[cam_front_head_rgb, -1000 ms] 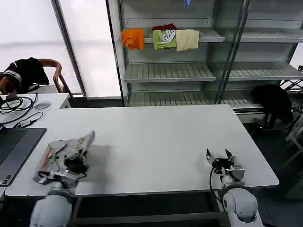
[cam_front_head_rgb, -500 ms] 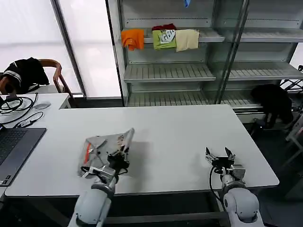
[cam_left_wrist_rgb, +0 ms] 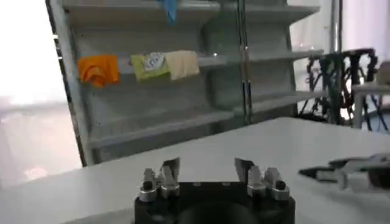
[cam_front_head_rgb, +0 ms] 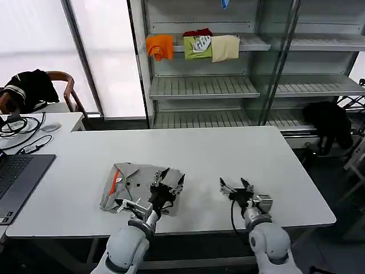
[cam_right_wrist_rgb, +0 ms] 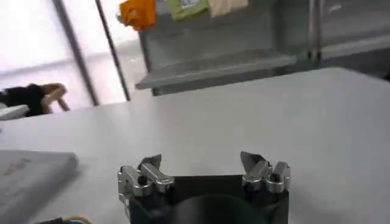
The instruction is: Fold and organize the clothes.
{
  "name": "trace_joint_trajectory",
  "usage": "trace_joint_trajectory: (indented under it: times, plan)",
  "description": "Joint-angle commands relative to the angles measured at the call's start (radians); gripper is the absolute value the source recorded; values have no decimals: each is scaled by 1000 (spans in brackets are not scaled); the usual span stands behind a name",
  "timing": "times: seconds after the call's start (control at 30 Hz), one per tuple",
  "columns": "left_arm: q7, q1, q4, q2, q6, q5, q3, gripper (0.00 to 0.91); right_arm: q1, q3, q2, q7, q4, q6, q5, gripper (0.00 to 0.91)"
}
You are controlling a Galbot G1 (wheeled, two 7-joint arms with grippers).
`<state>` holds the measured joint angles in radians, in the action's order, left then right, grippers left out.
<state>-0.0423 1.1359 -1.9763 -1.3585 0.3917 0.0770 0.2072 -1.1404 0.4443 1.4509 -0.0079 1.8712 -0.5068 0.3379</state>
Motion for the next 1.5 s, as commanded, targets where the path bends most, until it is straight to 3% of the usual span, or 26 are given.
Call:
trace_joint_trajectory:
  times: [0.03,0.23,0.43,0.47,0.53,0.6,0.63,0.67,1.17,1.4,1.5]
  plan:
    - [-8,-6,-69,43,-34,182,229,907,59,-284,40,26,-8,-72,312,907]
    - [-16,33,-60,91,-40,218,387,907,49,-361,49,45,-19,-74,307,907]
    - [-15,65,-50,92,-39,244,435,907,31,-397,25,6,-29,-75,267,907]
    - [-15,67,-49,90,-39,245,435,907,31,-400,25,-3,-31,-75,263,816]
    - [-15,70,-49,86,-39,245,434,907,32,-404,25,-15,-31,-76,250,746]
    - [-15,72,-50,82,-38,245,433,907,33,-407,27,-6,-29,-75,247,453]
    - [-14,72,-51,79,-38,245,433,907,33,-407,29,2,-28,-75,247,453]
    - [-13,73,-52,76,-37,245,433,907,33,-406,28,13,-27,-75,247,0]
    - [-12,83,-46,73,-37,243,453,907,38,-264,16,116,48,-73,222,0]
    - [-14,80,-37,75,-37,235,457,907,41,-193,-41,111,67,-77,185,0]
    - [-16,79,-29,75,-37,226,457,907,16,-158,-69,72,74,-77,147,0]
